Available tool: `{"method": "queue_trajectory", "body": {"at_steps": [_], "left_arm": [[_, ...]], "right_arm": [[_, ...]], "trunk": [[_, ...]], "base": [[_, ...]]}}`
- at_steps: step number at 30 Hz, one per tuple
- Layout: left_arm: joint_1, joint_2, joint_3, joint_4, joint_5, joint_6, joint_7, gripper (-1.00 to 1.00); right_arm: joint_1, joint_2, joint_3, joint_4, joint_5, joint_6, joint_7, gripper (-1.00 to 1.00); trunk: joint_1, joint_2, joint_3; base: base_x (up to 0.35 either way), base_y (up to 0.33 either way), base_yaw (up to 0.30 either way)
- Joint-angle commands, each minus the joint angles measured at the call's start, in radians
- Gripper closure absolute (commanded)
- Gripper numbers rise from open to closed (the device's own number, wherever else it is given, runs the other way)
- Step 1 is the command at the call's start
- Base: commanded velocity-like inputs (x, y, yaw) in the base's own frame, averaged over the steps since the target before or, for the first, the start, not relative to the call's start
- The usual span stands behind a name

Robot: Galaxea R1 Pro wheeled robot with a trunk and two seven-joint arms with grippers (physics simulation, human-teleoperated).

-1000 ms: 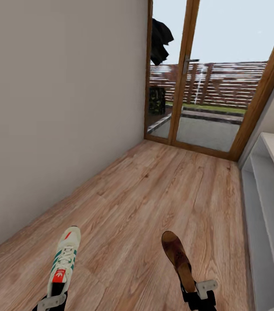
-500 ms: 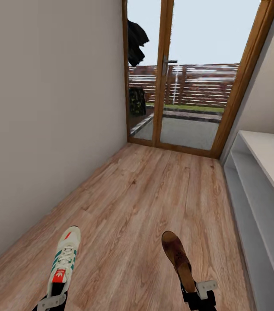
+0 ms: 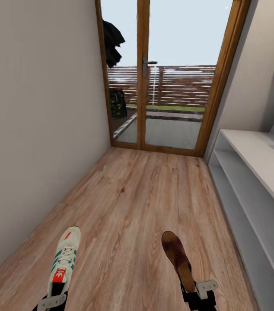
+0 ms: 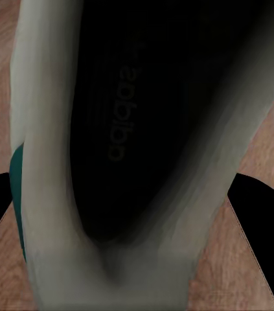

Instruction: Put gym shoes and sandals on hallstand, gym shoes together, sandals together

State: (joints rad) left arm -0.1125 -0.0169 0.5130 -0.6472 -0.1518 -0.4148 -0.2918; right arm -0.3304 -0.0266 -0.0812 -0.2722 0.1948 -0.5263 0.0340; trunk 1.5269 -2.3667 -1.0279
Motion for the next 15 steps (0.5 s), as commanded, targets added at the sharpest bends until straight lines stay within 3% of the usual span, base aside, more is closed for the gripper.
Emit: {"method": "queue_trajectory", "body": {"at_steps": [1,8,15], "left_arm": [[-0.001,-0.001,0.009,0.000,-0.009,-0.004,-0.007,1.00],[-0.001,-0.002,0.009,0.000,-0.009,-0.004,-0.007,1.00],[-0.001,-0.002,0.009,0.000,-0.009,-0.004,-0.007,1.00]], "right_arm": [[-0.001,0.001,-0.008,0.001,0.005,-0.003,0.004,1.00],[-0.001,0.001,-0.008,0.001,0.005,-0.003,0.004,1.00],[-0.001,0.001,-0.008,0.001,0.005,-0.003,0.005,1.00]], "trunk": [[0.000,0.000,-0.001],[0.000,0.000,0.000],[0.000,0.000,0.000]], "base": [[0.282,0.234,-0.299],[0.282,0.234,-0.273],[0.282,0.234,-0.050]]}}
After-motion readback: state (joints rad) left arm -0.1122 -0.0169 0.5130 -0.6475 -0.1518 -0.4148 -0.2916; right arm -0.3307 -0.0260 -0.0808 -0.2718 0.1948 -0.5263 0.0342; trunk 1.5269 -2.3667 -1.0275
